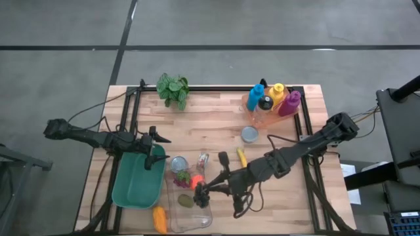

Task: Pick & Place Food Item
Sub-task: Put the black grapes into the transparent bin

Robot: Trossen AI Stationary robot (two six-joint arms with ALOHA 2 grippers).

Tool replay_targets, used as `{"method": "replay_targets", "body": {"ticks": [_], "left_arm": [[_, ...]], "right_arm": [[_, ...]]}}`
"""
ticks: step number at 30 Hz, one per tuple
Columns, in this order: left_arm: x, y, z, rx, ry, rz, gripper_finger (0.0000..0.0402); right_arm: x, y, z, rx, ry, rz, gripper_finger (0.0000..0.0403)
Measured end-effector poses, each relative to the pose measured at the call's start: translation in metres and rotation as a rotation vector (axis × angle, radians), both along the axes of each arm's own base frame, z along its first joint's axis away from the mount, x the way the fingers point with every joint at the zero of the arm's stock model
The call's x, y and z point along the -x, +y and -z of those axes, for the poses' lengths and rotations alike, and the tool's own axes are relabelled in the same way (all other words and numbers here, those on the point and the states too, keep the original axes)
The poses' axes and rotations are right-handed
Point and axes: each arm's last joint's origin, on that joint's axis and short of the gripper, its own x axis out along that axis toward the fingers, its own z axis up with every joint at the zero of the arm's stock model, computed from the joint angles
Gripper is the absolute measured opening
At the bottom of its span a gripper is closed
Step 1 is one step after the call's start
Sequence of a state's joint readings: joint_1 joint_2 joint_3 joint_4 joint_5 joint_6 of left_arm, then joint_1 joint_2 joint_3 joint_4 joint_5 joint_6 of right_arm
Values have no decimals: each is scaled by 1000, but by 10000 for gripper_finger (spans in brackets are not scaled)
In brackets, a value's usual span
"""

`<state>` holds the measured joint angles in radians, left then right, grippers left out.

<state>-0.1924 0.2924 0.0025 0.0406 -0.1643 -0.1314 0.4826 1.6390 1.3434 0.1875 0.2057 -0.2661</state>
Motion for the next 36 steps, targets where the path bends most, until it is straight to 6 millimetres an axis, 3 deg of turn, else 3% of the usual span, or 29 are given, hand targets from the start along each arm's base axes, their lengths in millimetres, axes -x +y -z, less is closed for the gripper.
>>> {"method": "replay_targets", "body": {"ticks": [8,19,27,36], "left_arm": [[0,0,0,0,-1,0,336],[0,0,0,0,0,-1,336],[0,0,0,0,0,0,336],[0,0,0,0,0,0,336]], "right_arm": [[-17,-3,15,-83,40,-35,17],[-50,-15,56,-291,156,-101,17],[-64,-27,80,-584,331,-87,17],[-74,-29,114,-626,445,6,17]]}}
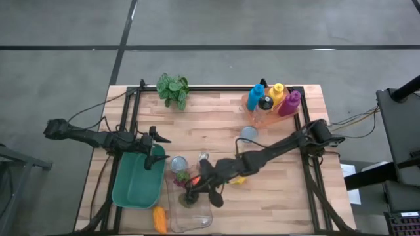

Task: Pick & Place Food Item
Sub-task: Put the black grapes into the transparent bin, then put the banana into the transparent bin

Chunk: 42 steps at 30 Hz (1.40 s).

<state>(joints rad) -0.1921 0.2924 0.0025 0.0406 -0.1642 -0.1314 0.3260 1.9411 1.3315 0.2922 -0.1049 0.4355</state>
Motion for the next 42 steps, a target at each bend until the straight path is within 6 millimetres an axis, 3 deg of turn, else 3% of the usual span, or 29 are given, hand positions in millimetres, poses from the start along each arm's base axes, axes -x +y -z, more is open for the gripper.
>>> {"method": "replay_targets", "body": {"ticks": [6,20,28,34,42], "left_arm": [[0,0,0,0,0,0,336],[0,0,0,0,0,0,336],[0,0,0,0,0,0,336],[0,0,0,0,0,0,336],[0,0,0,0,0,0,336]], "right_arm": [[-7,2,25,-11,74,13,17],[-7,0,33,-26,137,115,21],[-7,0,33,0,126,104,102],[-8,2,25,35,89,86,160],[5,-4,-13,110,18,116,170]]}}
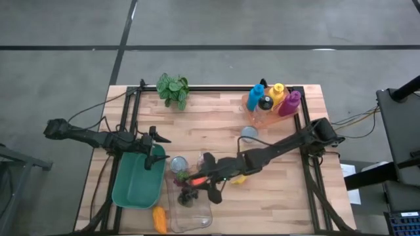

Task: Pick & Place Food Item
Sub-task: Put the banana into the transparent bin

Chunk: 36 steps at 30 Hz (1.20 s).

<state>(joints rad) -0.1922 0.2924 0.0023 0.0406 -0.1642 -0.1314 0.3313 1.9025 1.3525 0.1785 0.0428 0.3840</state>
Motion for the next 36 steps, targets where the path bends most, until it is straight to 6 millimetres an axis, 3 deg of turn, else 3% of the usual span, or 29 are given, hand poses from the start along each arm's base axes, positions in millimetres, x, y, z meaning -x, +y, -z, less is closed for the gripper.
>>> {"method": "replay_targets", "body": {"ticks": [17,36], "left_arm": [[0,0,0,0,-1,0,336],[0,0,0,0,-1,0,336]], "right_arm": [[52,-16,-41,144,217,367,171],[92,-35,-4,-74,602,940,171]]}}
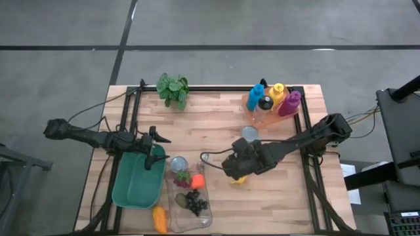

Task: Pick & Place Food Item
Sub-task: Put the banana into the transparent bin

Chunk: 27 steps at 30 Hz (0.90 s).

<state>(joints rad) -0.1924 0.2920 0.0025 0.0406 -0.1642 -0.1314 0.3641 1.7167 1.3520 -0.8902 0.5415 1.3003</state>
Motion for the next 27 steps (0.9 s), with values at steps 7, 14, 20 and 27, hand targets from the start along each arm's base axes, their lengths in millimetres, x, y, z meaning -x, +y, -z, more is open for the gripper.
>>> {"method": "replay_targets", "body": {"ticks": [7,14,20,27], "left_arm": [[0,0,0,0,0,0,336],[0,0,0,0,1,0,336],[0,0,0,0,1,0,336],[0,0,0,0,0,0,336]], "right_arm": [[12,-4,17,-50,45,141,171],[23,1,36,-137,75,231,171],[30,3,52,-188,85,281,171],[35,4,74,-260,66,286,171]]}}
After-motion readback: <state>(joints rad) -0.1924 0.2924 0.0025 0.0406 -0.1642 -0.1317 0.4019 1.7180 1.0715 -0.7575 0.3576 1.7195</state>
